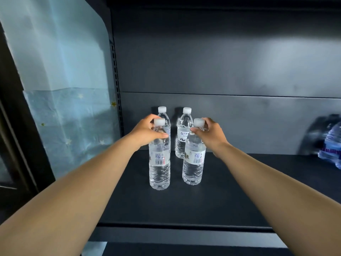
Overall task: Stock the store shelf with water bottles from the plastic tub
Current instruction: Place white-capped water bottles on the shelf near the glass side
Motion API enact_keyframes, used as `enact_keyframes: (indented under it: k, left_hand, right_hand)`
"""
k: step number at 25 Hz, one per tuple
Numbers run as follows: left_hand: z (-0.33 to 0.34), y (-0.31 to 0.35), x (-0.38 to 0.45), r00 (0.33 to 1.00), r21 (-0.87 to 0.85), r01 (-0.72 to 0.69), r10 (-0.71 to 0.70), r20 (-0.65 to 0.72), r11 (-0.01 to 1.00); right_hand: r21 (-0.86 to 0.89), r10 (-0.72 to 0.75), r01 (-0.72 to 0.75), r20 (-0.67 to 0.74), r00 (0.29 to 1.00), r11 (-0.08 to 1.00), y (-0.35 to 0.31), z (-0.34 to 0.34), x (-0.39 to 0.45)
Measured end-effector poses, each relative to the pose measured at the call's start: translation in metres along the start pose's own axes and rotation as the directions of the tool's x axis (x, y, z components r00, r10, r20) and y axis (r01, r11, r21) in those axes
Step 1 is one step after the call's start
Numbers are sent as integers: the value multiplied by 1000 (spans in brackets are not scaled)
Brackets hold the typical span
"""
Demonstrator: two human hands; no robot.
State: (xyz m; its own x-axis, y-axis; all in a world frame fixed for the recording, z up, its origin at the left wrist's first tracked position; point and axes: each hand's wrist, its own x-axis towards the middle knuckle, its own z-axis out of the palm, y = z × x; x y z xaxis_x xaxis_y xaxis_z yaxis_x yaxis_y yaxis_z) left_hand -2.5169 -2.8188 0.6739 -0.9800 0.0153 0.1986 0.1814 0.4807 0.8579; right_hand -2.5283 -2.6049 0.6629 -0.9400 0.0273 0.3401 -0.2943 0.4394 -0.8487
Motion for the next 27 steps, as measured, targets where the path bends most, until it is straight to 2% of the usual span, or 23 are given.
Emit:
enact_keyframes:
  k: [5, 9, 11, 14, 16, 21, 23, 25, 27]
  left_hand:
    - [23, -14, -18, 998, -206, -41, 29, -62, 978]
    - [44, -35, -31, 994, -373, -88, 55, -98, 924]
    - [52, -52, -38, 996, -382, -68, 40, -80, 922]
    - [61, -75, -47, 996, -364, 1, -35, -87, 932]
    - [65, -82, -49, 993, -361, 10, -51, -103, 933]
    - [84, -106, -59, 992, -333, 96, -118, -45, 938]
    - [92, -111, -56, 988, -333, 75, -116, -104, 940]
    - [97, -111, -46, 967, -329, 80, -153, -202, 941]
    - [96, -104, -41, 955, -342, 120, -203, -218, 932]
  right_hand:
    - [256, 1, -22, 82, 997, 966, 40, 13, -16]
    - [362, 67, -130, 180, 981, 923, 83, 30, -34]
    - [403, 99, -162, 172, 980, 901, 98, 40, -40]
    - [408, 157, -146, 4, 988, 901, 107, 55, -49]
    - [388, 159, -128, -48, 986, 913, 109, 62, -52]
    - [432, 132, -152, 76, 988, 889, 117, 60, -47]
    - [431, 123, -161, 115, 986, 888, 122, 60, -44]
    - [370, 125, -152, 96, 987, 917, 125, 65, -40]
    - [312, 146, -160, 67, 987, 936, 127, 71, -37]
